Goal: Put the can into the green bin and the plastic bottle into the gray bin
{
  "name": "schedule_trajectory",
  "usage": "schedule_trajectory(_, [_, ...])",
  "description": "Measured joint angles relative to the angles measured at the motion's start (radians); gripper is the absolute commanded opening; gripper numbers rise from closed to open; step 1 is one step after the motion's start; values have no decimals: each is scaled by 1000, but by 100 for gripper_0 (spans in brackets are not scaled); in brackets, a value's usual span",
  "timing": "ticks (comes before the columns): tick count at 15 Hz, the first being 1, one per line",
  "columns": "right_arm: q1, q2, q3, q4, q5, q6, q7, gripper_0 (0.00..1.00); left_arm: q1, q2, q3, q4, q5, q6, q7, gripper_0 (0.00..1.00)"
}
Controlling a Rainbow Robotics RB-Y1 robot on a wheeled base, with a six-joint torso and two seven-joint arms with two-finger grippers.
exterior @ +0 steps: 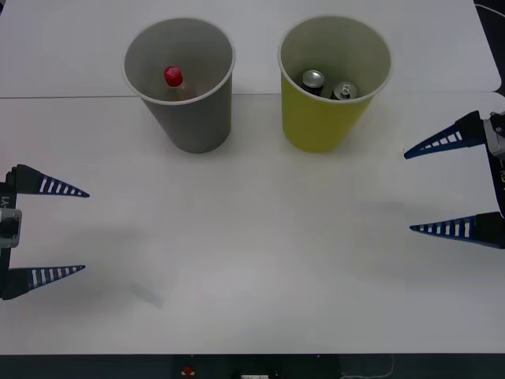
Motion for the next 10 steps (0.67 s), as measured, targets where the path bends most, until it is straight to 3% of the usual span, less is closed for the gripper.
schedule_trajectory(10, [237, 0, -102, -145, 37, 72, 31, 100, 0, 0, 0, 0, 0, 0, 0, 100])
